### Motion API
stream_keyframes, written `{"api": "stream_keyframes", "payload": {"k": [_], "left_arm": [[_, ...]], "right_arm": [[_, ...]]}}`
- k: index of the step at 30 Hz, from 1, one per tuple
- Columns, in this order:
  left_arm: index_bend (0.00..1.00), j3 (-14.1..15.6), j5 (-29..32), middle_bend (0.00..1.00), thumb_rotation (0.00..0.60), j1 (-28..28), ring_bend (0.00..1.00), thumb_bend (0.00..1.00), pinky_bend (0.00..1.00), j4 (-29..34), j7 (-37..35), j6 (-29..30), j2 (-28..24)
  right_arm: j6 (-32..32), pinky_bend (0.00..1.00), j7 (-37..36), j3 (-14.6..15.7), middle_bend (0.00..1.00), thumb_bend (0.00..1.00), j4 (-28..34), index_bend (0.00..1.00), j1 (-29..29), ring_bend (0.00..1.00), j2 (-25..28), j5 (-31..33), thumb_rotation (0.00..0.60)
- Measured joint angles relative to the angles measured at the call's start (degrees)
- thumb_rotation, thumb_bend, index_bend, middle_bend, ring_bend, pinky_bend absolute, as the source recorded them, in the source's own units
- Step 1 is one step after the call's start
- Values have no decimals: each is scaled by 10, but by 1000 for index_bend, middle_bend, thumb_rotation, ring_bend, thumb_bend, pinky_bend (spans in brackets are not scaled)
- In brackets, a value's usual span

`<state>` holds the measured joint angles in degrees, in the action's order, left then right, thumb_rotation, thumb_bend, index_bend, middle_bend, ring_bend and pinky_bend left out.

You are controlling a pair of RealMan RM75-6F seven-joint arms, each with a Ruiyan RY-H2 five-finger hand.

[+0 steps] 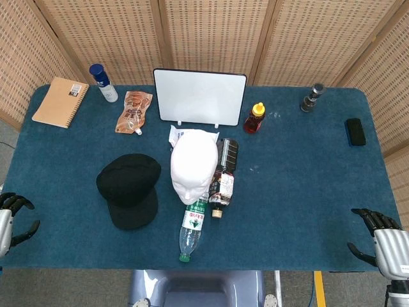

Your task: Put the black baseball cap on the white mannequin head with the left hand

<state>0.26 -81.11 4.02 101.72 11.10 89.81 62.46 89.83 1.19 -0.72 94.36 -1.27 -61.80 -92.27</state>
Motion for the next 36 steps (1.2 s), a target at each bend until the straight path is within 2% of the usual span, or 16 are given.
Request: {"api": "stream_keyframes", "payload": {"k": [17, 22, 27, 33, 36], "left_arm": [[445, -11, -17, 387, 600, -4, 209, 239, 432, 8, -2, -3, -6], [467, -9, -32, 388, 600, 0, 235, 240, 452, 17, 5, -11, -8], [503, -7, -48, 412, 600, 5, 326, 240, 508, 26, 16, -18, -7], [533, -3, -64, 562, 600, 8, 474, 240, 669, 29, 39, -24, 2], [549, -1, -76, 609, 600, 13, 522, 240, 706, 26, 60, -29, 13]], "right_arm": [[6, 311, 0, 3, 288, 198, 6, 234, -1, 283, 1, -4, 600], [9, 311, -4, 3, 288, 198, 2, 234, -2, 283, 0, -5, 600], [12, 311, -12, 5, 288, 198, -4, 234, -5, 283, -1, -6, 600], [17, 311, -24, 7, 288, 198, -15, 234, -9, 283, -3, -5, 600], [22, 311, -31, 7, 288, 197, -20, 234, -11, 283, -2, -5, 600]]}}
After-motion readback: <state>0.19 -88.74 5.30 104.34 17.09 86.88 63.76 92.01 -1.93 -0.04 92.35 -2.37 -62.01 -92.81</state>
